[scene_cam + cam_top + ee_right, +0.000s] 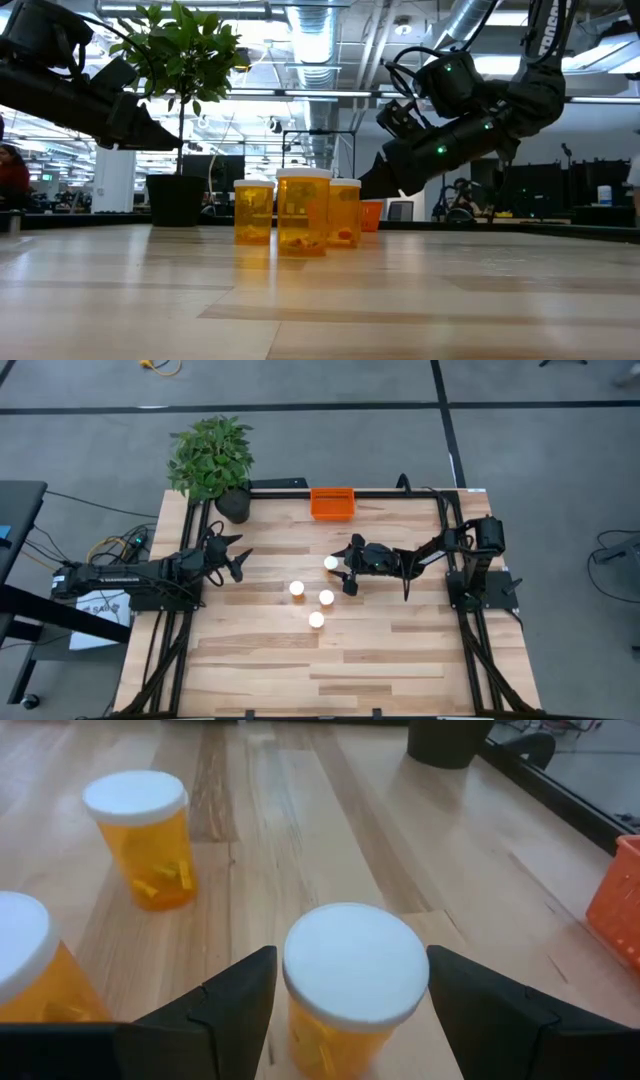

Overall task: Pick and place pill bottles into a basket
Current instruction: Put the orange pill bottle into the orange bin

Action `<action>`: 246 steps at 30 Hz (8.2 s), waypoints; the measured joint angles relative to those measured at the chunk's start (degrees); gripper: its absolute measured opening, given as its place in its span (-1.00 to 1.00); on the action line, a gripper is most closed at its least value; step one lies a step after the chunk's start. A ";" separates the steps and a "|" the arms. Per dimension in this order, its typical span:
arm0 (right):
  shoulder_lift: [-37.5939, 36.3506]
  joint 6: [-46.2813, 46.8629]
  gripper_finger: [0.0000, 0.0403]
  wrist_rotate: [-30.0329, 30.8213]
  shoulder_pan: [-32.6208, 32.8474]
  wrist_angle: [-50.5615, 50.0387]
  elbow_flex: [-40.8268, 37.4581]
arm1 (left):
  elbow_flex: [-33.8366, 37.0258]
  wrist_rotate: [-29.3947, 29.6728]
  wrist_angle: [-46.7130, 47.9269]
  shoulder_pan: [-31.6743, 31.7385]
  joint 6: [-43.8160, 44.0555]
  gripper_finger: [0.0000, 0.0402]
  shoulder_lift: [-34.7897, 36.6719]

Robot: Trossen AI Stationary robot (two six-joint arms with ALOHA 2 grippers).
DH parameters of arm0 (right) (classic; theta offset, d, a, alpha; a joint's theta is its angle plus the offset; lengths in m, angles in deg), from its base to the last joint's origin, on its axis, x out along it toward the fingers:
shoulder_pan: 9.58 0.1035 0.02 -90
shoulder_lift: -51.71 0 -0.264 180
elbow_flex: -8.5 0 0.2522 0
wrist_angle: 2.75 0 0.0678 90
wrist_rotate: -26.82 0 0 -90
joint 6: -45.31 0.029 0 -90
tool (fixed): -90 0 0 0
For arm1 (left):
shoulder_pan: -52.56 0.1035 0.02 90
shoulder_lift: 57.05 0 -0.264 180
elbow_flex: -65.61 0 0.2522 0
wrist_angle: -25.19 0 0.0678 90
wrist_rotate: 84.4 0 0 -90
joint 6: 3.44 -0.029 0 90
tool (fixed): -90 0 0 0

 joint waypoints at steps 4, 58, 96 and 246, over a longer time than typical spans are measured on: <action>0.00 0.02 0.24 0.02 0.00 -0.03 0.00 | 0.00 0.01 0.00 0.00 0.00 0.31 0.00; -3.48 -0.67 -0.01 0.02 -6.72 -5.87 5.92 | 0.00 0.02 0.02 0.00 0.00 0.31 0.01; -16.90 -6.40 0.01 -14.31 -29.41 -25.68 17.29 | 0.00 0.00 0.00 -0.01 0.00 0.31 0.00; 6.34 4.49 0.23 -4.27 -32.33 -32.71 27.41 | 0.00 -0.04 0.00 0.00 0.00 0.31 0.01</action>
